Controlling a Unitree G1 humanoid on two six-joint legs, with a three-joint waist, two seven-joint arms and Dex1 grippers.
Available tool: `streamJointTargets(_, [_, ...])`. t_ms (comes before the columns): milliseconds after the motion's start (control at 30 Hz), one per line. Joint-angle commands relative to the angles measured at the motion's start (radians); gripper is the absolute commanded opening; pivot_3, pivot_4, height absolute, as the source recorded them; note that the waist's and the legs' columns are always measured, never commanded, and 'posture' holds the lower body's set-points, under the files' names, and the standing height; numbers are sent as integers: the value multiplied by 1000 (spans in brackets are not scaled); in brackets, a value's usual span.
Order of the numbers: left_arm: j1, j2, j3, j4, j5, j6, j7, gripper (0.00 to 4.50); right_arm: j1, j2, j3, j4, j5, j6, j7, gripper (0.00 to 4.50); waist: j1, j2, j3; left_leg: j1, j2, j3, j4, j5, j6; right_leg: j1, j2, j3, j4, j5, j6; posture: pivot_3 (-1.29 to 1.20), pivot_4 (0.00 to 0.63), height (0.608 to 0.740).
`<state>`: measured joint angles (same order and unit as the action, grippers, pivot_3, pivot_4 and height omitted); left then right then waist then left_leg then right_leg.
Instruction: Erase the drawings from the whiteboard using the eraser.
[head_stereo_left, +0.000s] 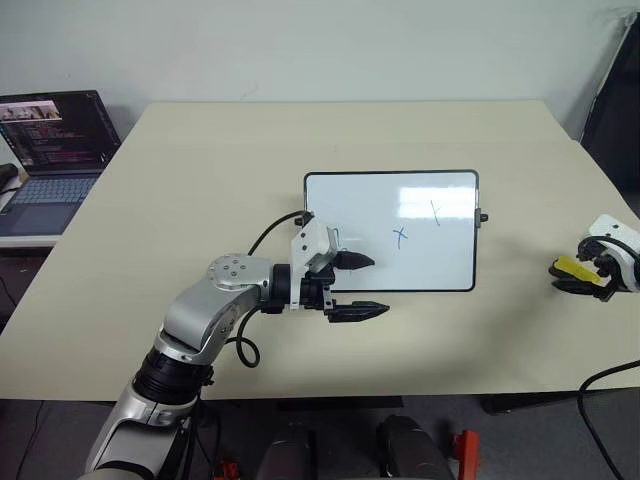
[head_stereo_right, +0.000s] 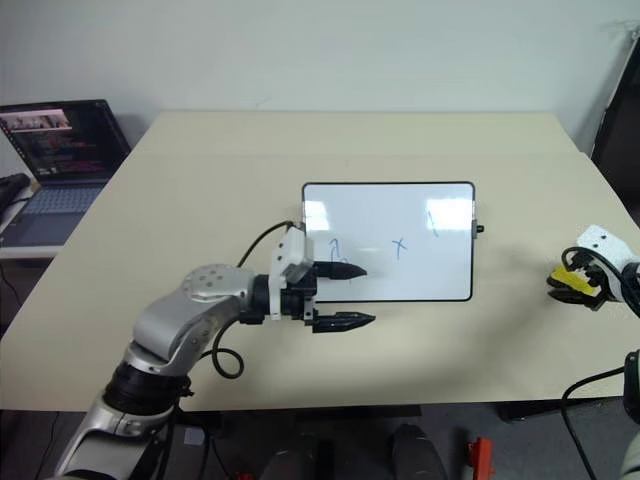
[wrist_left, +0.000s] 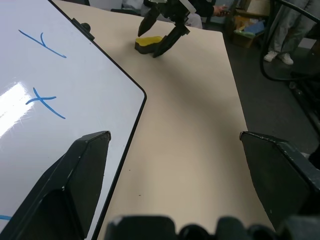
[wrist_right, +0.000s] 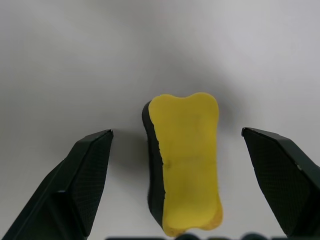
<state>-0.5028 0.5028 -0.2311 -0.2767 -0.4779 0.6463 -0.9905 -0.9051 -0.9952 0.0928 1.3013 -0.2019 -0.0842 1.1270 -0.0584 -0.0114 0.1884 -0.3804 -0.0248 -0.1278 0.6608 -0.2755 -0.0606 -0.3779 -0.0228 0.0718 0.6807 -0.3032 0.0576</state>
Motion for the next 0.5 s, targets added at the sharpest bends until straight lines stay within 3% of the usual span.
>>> streamJointTargets(33, [-3,3,16,-45,-16,-2,4,4500,-14,-21,-54,4,46,51,39,4481,1,0,0,0,0,0,0,0,0,0,0,0,0,0,0,0,150,740])
streamJointTargets(200, [-11,8,16,-45,-19,6,-1,4500,10,-30,-90,3,69,81,56,4481,1,0,0,0,0,0,0,0,0,0,0,0,0,0,0,0,150,740])
streamJointTargets(233, [-14,8,16,-44,-20,9,-2,4500,15,-32,-93,3,70,84,55,4312,1,0,0,0,0,0,0,0,0,0,0,0,0,0,0,0,150,740])
streamJointTargets(300, [-19,8,15,-44,-23,14,-3,4500,25,-37,-95,-1,70,85,59,3858,1,0,0,0,0,0,0,0,0,0,0,0,0,0,0,0,150,740])
streamJointTargets(500, [-23,5,10,-43,-23,17,-3,4500,42,-41,-89,-9,68,75,61,1748,1,0,0,0,0,0,0,0,0,0,0,0,0,0,0,0,150,740])
